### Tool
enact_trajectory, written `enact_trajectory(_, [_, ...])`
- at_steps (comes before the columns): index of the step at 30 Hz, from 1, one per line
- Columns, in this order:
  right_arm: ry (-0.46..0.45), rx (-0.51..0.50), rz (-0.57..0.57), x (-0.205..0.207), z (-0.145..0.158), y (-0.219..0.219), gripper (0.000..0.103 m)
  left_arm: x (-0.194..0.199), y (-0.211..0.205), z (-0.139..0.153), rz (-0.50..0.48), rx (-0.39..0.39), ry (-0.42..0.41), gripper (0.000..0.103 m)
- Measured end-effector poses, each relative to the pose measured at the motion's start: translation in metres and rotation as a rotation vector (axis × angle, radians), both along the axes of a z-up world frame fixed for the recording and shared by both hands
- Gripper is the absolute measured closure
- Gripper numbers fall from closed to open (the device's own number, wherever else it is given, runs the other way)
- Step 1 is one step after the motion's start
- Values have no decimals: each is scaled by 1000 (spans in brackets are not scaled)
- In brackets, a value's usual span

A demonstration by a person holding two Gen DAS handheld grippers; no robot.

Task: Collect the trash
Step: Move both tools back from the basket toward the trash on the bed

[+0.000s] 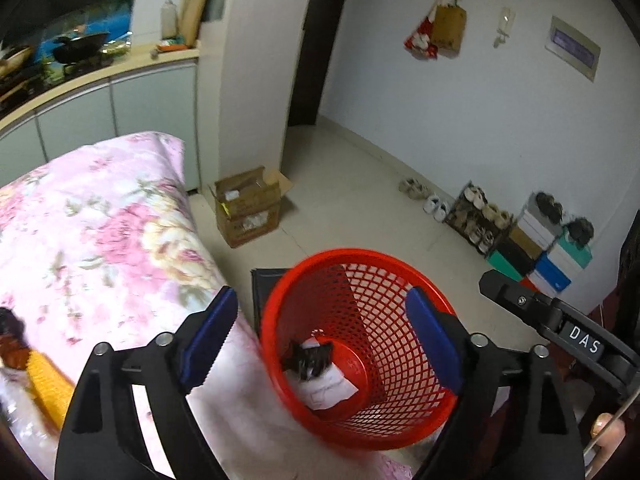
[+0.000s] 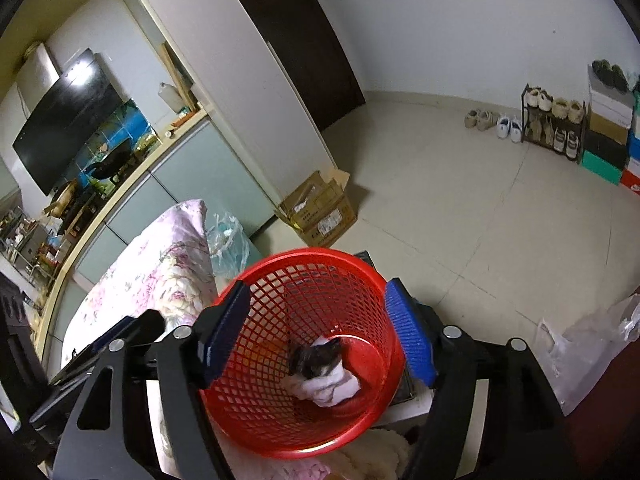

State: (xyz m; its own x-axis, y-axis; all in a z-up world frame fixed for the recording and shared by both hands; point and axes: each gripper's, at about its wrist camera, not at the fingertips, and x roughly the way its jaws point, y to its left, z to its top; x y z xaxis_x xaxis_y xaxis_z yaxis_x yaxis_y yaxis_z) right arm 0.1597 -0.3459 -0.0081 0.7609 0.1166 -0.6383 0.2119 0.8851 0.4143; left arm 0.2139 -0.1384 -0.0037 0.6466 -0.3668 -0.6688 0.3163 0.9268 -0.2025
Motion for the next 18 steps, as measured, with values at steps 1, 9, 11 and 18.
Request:
enact_trajectory(1, [-8,-6,2,-1,2,0,34,-4,4,4,7,-10,-9,17])
enact_trajectory(9, [-72,-59,45,-13,20,22,28,-28,36,27,90,35,-89,15])
enact_trajectory(11, [-82,-66,59,-15,23,27,28,-34,46,31,110,39,-94,15])
enact_trajectory(18, [-107,-86,134,-21,31,53,27,-59,90,46,182,45,-116,15])
